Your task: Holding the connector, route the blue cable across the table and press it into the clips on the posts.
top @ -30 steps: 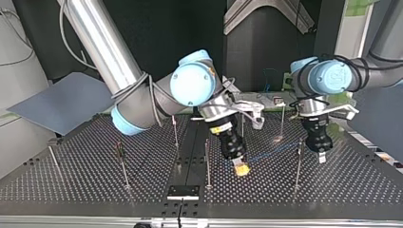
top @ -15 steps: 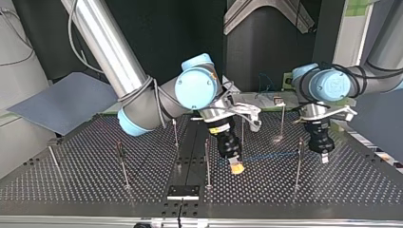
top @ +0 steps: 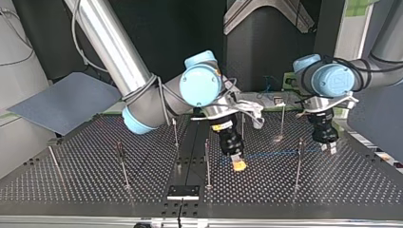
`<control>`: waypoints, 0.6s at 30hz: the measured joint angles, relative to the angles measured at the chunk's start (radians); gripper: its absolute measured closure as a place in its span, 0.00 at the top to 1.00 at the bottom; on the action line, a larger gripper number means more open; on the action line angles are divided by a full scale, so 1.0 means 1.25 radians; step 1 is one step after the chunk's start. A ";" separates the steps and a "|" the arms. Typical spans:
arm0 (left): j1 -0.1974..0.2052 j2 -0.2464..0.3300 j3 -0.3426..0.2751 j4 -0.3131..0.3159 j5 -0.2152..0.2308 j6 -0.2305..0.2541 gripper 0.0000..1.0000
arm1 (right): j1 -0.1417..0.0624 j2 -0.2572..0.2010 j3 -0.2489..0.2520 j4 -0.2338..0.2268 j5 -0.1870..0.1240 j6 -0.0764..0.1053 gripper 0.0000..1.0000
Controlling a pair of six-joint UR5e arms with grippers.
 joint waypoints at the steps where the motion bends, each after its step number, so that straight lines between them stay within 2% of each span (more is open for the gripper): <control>1: 0.000 0.005 -0.005 -0.005 0.001 -0.004 1.00 | 0.001 0.000 0.002 0.001 0.004 0.000 0.00; 7: 0.001 0.047 -0.047 -0.024 0.035 -0.045 1.00 | 0.001 0.001 0.018 0.004 0.015 0.000 0.00; 14: -0.002 0.097 -0.097 -0.070 0.084 -0.094 1.00 | 0.001 0.001 0.029 0.007 0.027 0.000 0.00; 18: -0.008 0.124 -0.112 -0.097 0.096 -0.120 1.00 | -0.001 0.002 0.033 0.009 0.028 0.000 0.00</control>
